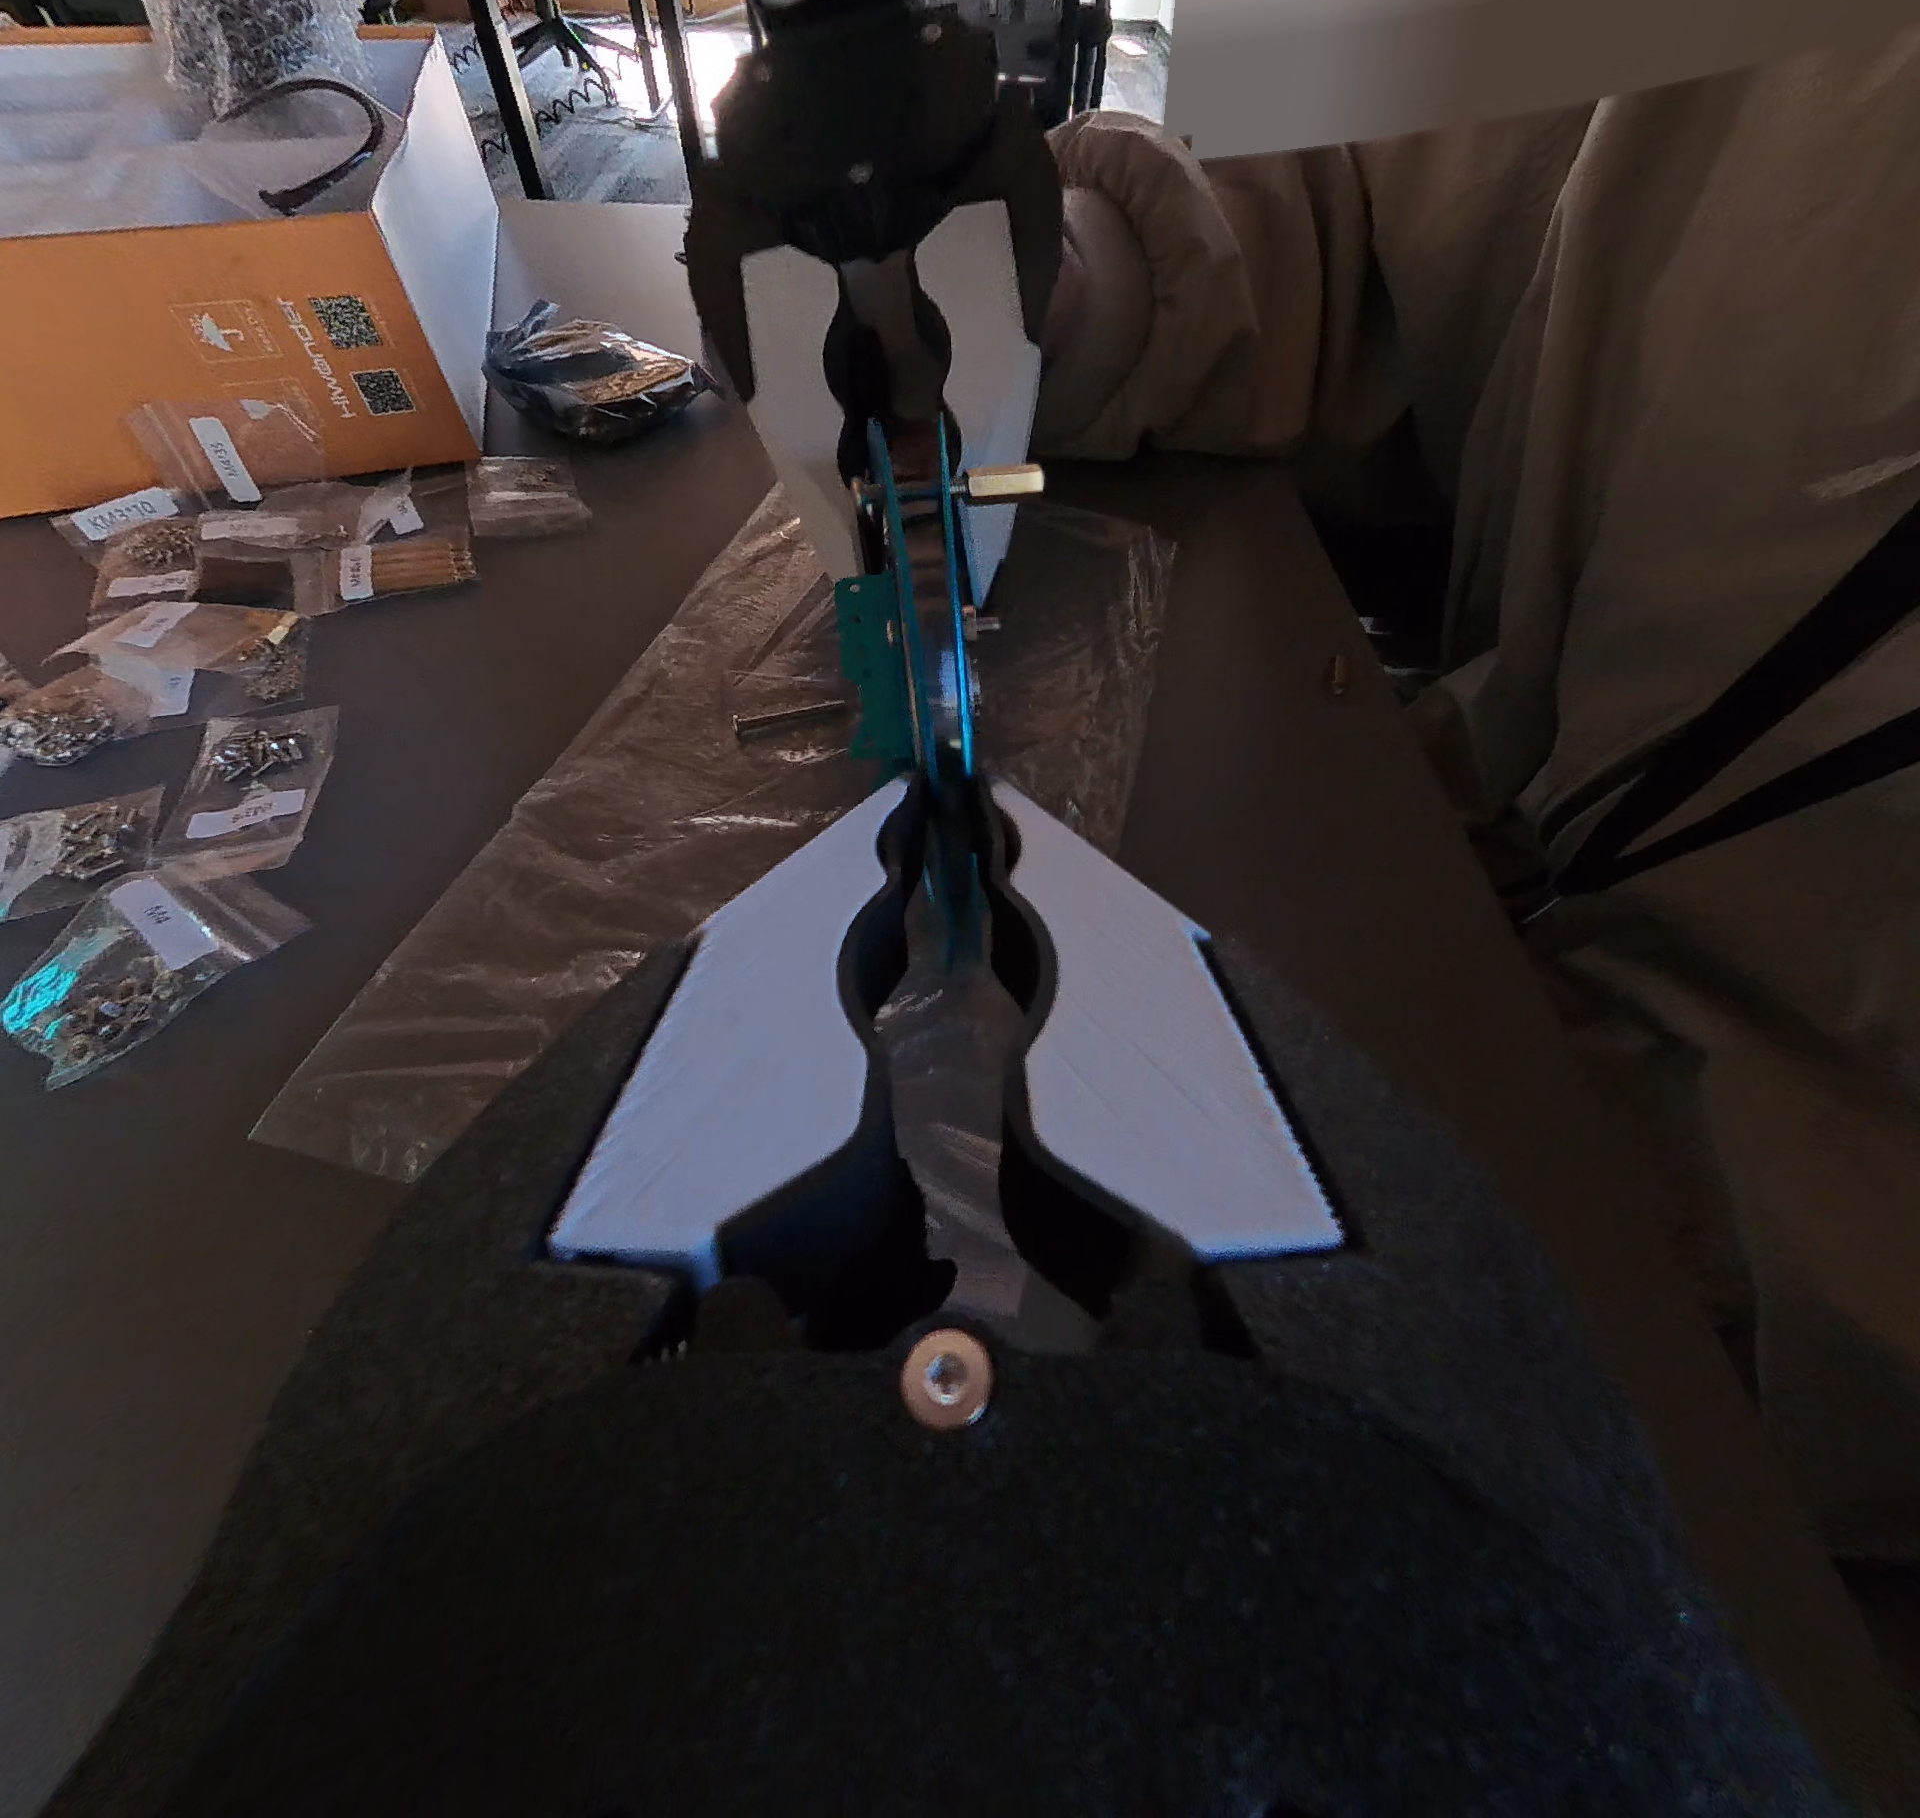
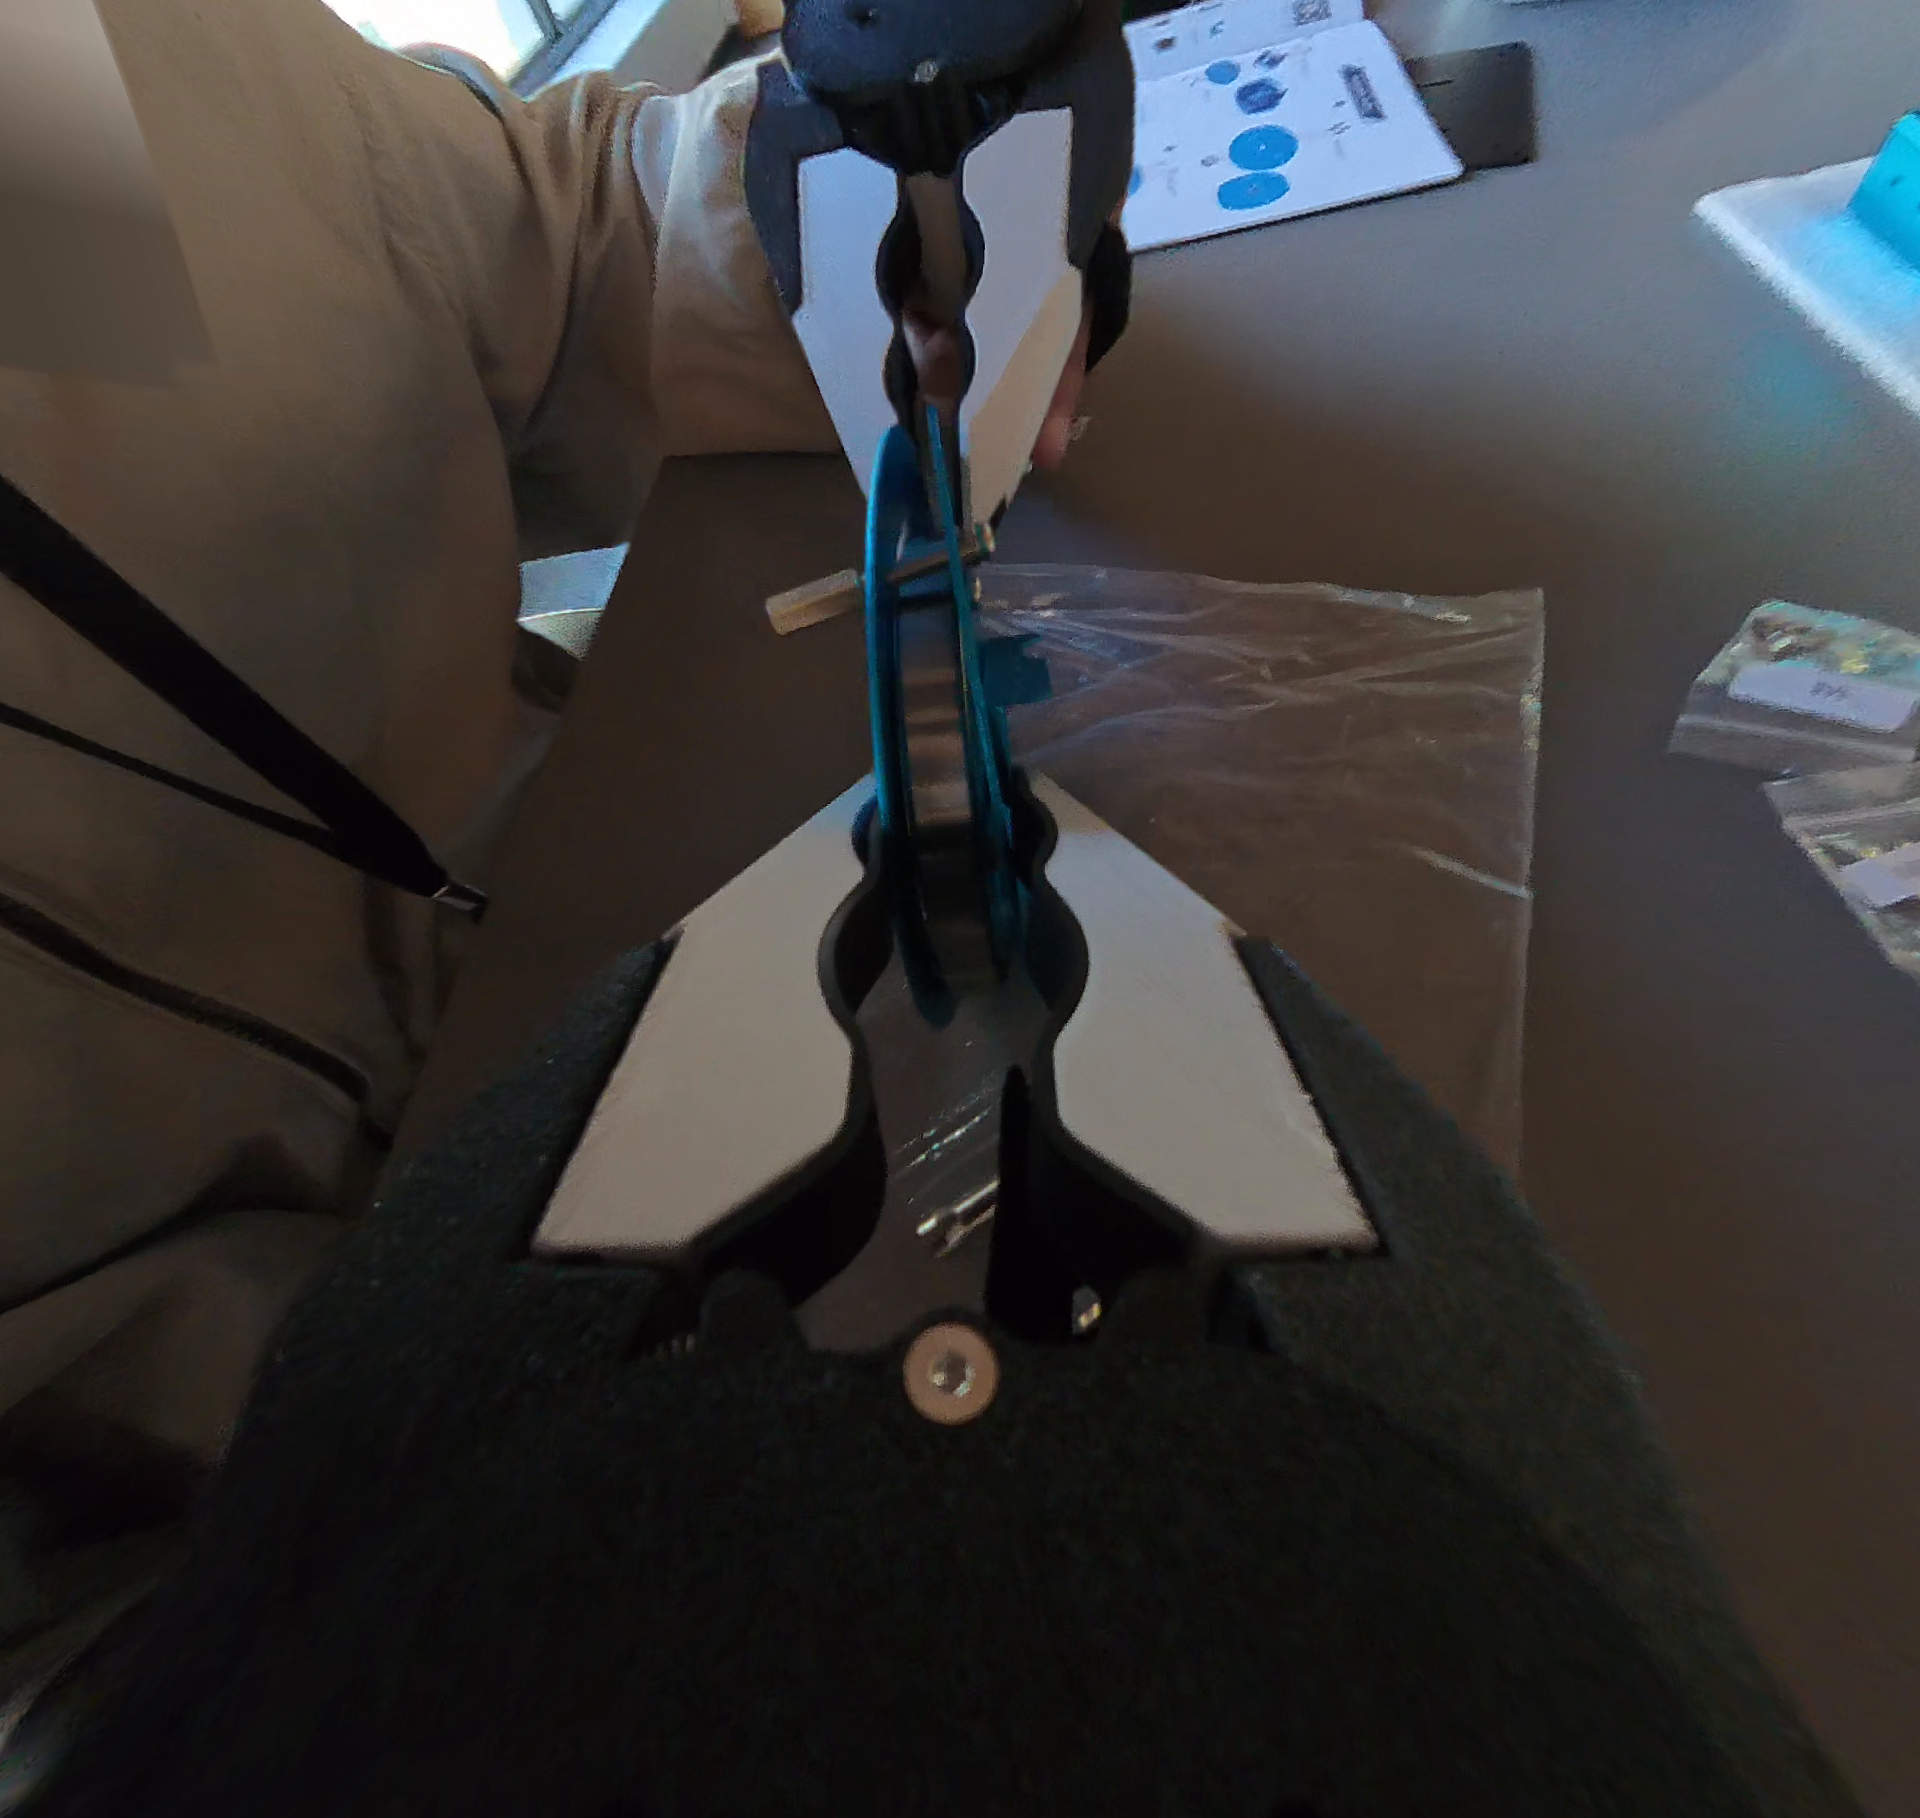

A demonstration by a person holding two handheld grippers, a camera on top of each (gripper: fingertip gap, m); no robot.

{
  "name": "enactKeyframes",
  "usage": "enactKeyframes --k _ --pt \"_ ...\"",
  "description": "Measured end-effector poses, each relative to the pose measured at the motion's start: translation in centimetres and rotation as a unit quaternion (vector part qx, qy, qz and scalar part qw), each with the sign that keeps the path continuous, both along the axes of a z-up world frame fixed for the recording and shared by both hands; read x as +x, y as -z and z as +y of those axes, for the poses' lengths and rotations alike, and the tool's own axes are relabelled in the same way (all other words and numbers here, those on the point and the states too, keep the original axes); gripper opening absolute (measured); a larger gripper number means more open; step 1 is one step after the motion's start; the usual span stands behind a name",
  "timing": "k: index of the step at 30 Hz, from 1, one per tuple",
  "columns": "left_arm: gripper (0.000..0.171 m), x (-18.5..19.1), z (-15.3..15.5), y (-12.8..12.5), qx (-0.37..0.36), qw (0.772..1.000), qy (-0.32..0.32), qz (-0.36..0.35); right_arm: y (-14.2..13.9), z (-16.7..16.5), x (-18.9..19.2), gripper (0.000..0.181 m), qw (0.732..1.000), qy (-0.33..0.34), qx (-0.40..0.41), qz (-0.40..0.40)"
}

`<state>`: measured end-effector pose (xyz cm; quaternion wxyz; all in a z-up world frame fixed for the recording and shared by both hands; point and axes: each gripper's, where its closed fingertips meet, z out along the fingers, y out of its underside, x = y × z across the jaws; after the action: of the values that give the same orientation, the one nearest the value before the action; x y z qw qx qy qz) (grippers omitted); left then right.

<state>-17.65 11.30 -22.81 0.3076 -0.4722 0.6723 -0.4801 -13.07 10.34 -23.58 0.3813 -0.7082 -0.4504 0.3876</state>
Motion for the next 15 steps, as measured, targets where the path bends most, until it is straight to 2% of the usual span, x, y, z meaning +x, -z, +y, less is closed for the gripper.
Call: enactKeyframes --k 2,4,8,15 --pt "0.033 0.1 0.1 0.3 -0.003 1.0 -0.002 0.007 -0.4 0.1 -0.4 0.017 1.0 0.006 0.015 0.003" --pt "0.039 0.3 -0.4 0.6 -0.023 1.0 0.005 0.018 -0.7 0.0 -0.8 0.017 1.0 0.003 0.008 0.017" --pt "0.031 0.9 -0.6 1.7 -0.013 0.999 0.001 0.03 -1.0 0.3 -1.2 0.017 0.999 0.015 -0.002 0.033" --pt "0.025 1.4 0.7 1.6 -0.026 0.998 -0.037 0.041 -1.0 1.0 -0.9 0.017 0.999 0.046 0.01 0.014"
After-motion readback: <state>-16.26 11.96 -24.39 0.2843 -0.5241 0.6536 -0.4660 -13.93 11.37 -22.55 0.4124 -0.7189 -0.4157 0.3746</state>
